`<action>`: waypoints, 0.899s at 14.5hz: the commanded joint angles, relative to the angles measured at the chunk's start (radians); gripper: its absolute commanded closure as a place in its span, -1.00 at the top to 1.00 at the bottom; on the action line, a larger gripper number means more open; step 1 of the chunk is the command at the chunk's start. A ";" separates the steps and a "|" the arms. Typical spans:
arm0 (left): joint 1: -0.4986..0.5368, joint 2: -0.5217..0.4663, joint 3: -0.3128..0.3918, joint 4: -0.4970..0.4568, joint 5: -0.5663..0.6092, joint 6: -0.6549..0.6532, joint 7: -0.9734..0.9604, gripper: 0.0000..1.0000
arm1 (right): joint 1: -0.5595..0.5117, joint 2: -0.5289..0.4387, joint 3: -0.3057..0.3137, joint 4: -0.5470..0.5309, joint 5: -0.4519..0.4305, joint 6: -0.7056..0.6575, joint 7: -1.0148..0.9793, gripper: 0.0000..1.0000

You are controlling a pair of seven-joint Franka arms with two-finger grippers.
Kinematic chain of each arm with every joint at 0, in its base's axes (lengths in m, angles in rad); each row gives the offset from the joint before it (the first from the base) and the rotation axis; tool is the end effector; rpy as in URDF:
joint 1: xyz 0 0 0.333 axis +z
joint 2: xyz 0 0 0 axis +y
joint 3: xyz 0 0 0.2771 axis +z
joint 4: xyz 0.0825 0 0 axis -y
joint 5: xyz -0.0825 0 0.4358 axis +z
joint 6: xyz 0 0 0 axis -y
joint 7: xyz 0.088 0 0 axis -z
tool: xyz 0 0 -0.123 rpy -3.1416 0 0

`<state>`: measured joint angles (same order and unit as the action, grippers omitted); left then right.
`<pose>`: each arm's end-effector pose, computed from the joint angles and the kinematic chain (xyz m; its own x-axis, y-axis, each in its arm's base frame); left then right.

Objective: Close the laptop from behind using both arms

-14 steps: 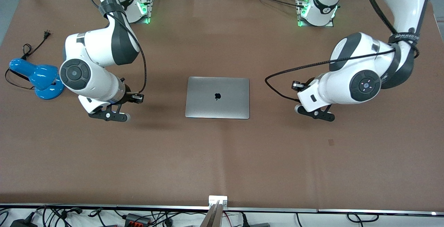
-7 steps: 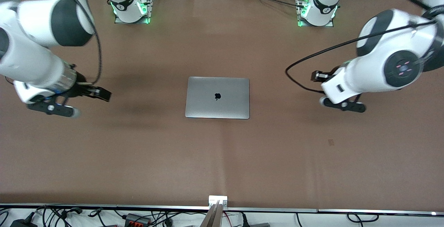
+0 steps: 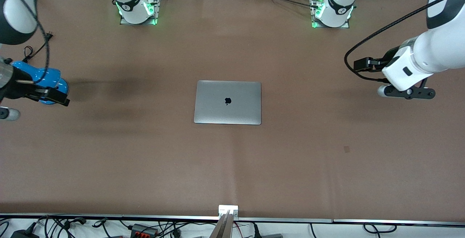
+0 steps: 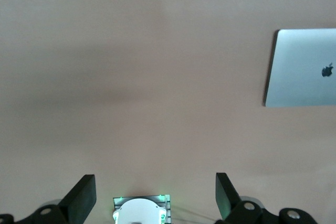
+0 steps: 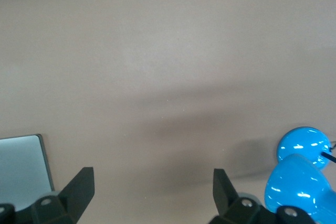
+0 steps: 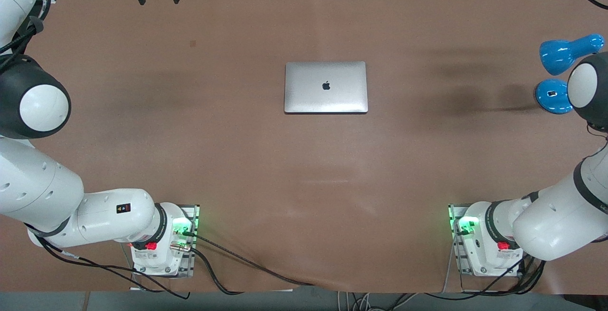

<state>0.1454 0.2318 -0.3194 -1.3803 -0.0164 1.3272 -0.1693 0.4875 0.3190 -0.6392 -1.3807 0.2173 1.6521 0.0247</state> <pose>0.6238 -0.0937 0.5123 0.9598 -0.0141 -0.2802 -0.0024 -0.9991 0.0419 0.6828 -0.0287 0.5049 0.9860 -0.1663 0.0128 -0.1659 -0.9857 -0.0289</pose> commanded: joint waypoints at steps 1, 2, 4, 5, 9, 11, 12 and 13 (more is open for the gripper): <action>-0.113 -0.066 0.164 -0.040 -0.013 0.052 0.011 1.00 | -0.197 -0.009 0.195 0.068 0.016 -0.011 -0.019 1.00; -0.139 -0.087 0.202 -0.077 -0.016 0.087 0.011 1.00 | -0.295 -0.021 0.304 0.069 -0.016 -0.009 -0.017 1.00; -0.161 -0.141 0.258 -0.194 -0.019 0.226 0.011 1.00 | -0.410 -0.055 0.458 0.065 -0.146 -0.005 -0.015 1.00; -0.161 -0.169 0.267 -0.251 -0.019 0.280 0.010 1.00 | -0.453 -0.069 0.513 0.060 -0.180 -0.005 -0.015 1.00; -0.159 -0.289 0.258 -0.344 -0.008 0.285 0.014 1.00 | -0.552 -0.080 0.621 0.042 -0.193 0.012 -0.019 1.00; -0.152 -0.287 0.258 -0.330 -0.007 0.242 0.063 1.00 | -0.550 -0.084 0.619 0.031 -0.205 0.002 -0.019 1.00; -0.152 -0.286 0.266 -0.324 -0.007 0.225 0.088 1.00 | -0.552 -0.118 0.619 -0.015 -0.205 0.003 -0.019 1.00; -0.147 -0.279 0.267 -0.321 -0.007 0.222 0.091 1.00 | -0.553 -0.159 0.618 -0.082 -0.207 0.017 -0.017 1.00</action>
<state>-0.0028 -0.0393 -0.0677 -1.6838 -0.0180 1.5585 -0.1251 -0.0416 0.2461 -0.0466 -1.3424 0.0287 1.6512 0.0187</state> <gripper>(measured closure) 0.000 0.000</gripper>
